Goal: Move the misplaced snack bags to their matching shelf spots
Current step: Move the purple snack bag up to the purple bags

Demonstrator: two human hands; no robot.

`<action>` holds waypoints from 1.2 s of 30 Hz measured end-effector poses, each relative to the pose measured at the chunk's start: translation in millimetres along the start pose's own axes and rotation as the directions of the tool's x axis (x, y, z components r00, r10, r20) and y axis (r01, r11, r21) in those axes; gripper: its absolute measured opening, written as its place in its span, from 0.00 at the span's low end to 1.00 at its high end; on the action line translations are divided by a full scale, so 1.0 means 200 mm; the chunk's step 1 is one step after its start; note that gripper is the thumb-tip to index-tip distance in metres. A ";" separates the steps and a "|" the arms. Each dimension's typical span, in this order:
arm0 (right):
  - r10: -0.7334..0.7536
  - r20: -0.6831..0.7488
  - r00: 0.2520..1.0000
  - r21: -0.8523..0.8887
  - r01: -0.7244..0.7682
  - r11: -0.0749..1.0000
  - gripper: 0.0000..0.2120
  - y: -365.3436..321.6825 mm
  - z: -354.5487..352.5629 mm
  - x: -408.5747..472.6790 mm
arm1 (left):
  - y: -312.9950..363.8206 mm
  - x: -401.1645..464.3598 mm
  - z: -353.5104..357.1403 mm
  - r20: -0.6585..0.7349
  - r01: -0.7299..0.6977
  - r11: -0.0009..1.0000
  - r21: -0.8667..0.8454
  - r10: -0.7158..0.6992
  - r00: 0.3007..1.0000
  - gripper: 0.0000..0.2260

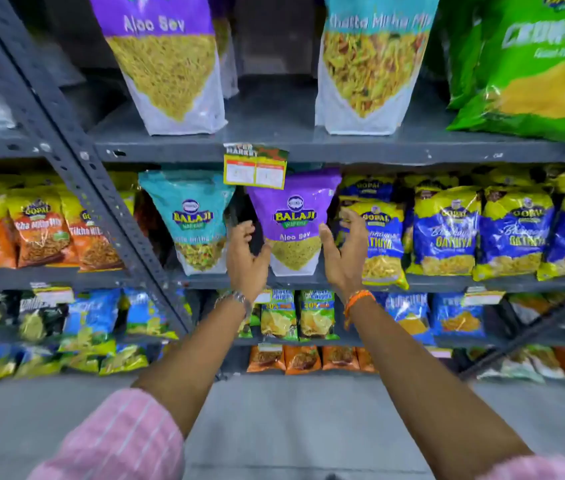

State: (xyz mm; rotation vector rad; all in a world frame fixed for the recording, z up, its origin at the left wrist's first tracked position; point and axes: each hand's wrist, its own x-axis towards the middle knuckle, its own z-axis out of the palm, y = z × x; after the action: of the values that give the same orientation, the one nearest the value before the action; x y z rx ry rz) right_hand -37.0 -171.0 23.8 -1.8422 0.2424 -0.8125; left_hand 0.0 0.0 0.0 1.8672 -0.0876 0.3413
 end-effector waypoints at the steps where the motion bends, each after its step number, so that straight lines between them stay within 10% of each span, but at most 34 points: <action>1: 0.095 0.042 0.995 0.028 -0.097 0.995 0.28 0.07 0.03 0.02 | -0.04 0.03 0.04 0.049 0.061 0.998 0.000 -0.061 0.997 0.27; 7: 0.398 0.374 0.838 0.056 -0.449 0.892 0.43 0.33 0.10 0.17 | -0.15 0.18 0.15 0.273 0.402 0.915 -0.048 -0.375 0.886 0.42; 16: 0.285 0.694 0.661 -0.009 -0.388 0.922 0.41 0.51 0.18 0.39 | -0.32 0.33 0.21 0.413 0.350 0.936 -0.028 -0.308 0.857 0.40; 36: 0.341 0.636 0.693 -0.028 -0.420 0.907 0.37 0.26 -0.12 -0.04 | -0.20 -0.20 0.00 0.258 0.171 0.985 -0.031 -0.158 0.953 0.22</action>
State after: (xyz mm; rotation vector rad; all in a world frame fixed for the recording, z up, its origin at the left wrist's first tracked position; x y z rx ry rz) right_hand -47.6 -205.9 -21.2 -1.7565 0.1296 0.1092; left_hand -29.5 7.6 -48.7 1.8435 -0.1130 -0.0174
